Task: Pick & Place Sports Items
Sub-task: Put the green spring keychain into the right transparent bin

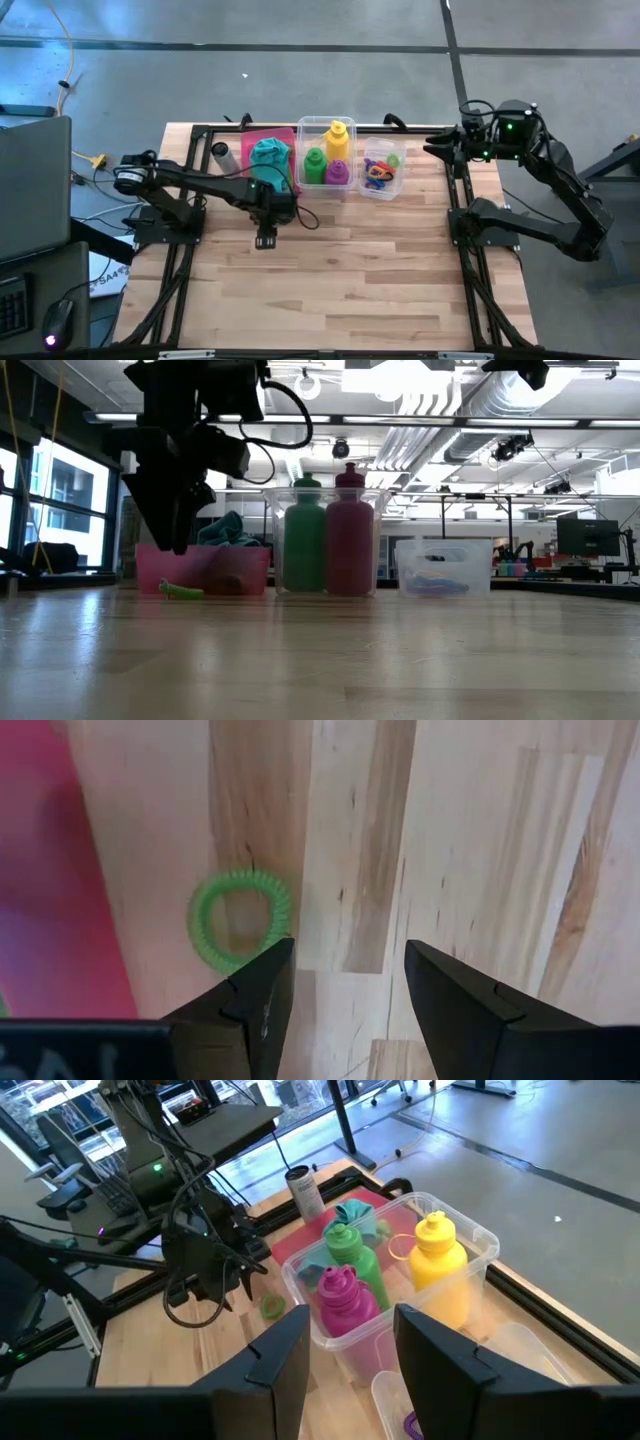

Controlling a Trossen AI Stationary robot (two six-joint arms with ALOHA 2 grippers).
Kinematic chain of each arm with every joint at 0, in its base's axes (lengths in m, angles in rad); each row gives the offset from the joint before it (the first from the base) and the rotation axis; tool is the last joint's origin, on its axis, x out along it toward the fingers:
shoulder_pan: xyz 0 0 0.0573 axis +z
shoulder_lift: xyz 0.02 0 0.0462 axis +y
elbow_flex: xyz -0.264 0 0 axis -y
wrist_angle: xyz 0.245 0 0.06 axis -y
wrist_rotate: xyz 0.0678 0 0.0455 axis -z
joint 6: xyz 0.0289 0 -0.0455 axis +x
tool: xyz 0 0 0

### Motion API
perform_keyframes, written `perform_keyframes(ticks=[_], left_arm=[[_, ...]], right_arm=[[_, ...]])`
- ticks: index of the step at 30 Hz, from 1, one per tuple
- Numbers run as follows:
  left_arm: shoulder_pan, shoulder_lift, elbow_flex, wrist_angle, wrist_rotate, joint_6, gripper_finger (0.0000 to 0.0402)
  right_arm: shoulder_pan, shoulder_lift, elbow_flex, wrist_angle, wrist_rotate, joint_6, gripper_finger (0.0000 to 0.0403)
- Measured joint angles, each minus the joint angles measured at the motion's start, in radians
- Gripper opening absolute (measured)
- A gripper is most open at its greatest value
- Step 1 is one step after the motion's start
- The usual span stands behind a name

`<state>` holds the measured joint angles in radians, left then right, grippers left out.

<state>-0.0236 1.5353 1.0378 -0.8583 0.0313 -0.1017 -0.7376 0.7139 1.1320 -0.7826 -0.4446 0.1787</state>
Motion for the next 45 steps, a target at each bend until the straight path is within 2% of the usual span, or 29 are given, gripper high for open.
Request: perform_keyframes(ticks=[15, 20, 32, 45], left_arm=[[0.074, 0.0, -0.027, 0.073, 0.015, 0.05, 0.0186], [0.065, -0.001, -0.036, 0.084, 0.034, 0.07, 0.0186], [0.066, -0.001, -0.155, 0.167, 0.068, 0.034, 0.0186], [0.066, -0.001, -0.16, 0.209, 0.042, 0.019, 0.0186]], right_arm=[[0.0, -0.005, 0.0, -0.001, -0.008, 0.048, 0.0139], [0.0, -0.008, 0.0, -0.001, -0.009, 0.064, 0.0139], [0.0, -0.01, 0.0, 0.0, -0.007, 0.088, 0.0139], [0.0, -0.012, 0.0, 0.013, -0.035, 0.135, 0.0139]])
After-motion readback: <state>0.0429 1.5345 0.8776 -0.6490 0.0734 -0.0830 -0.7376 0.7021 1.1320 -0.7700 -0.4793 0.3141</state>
